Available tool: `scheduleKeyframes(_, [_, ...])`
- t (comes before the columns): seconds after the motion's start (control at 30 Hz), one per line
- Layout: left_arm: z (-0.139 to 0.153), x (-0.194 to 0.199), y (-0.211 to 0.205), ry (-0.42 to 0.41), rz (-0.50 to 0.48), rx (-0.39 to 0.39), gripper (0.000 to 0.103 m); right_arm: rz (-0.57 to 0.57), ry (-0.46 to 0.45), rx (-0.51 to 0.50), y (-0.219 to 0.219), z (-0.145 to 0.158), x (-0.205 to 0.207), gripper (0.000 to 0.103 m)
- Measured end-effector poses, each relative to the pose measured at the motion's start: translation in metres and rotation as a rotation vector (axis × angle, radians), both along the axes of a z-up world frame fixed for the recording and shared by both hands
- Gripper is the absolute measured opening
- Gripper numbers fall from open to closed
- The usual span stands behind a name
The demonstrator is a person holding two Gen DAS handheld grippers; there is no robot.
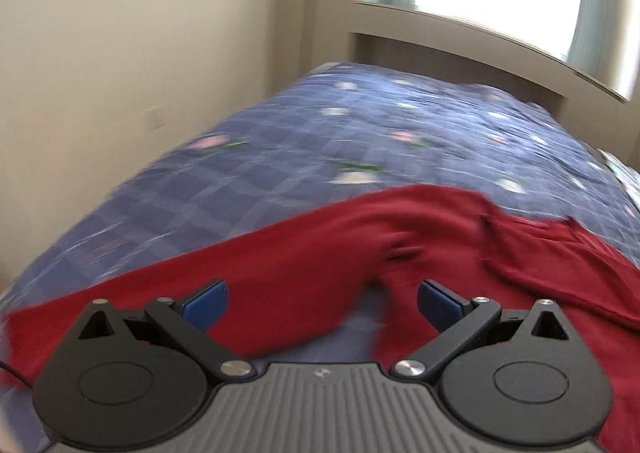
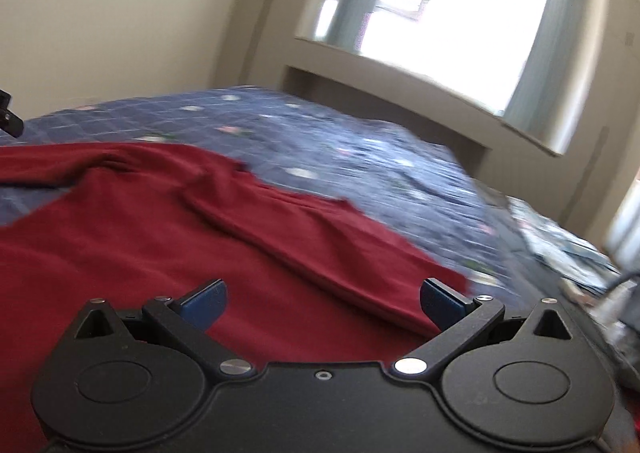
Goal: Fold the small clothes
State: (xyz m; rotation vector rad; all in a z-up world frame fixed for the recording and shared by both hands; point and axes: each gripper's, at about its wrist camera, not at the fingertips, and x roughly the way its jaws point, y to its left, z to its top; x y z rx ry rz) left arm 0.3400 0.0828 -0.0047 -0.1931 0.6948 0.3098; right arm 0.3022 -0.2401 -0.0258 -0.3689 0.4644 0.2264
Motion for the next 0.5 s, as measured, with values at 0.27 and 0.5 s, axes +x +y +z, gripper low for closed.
scheduleKeyframes(0.27, [0.011, -0.102, 0.109, -0.017, 0.275, -0.034, 0.103, 0.35, -0.015, -0.062, 0.148, 0.002, -0.012, 0.102])
scheduleKeyframes(0.5, [0.016, -0.156, 0.179, -0.027, 0.41, -0.059, 0.103, 0.757, -0.076, -0.161, 0.283, -0.007, -0.046, 0.097])
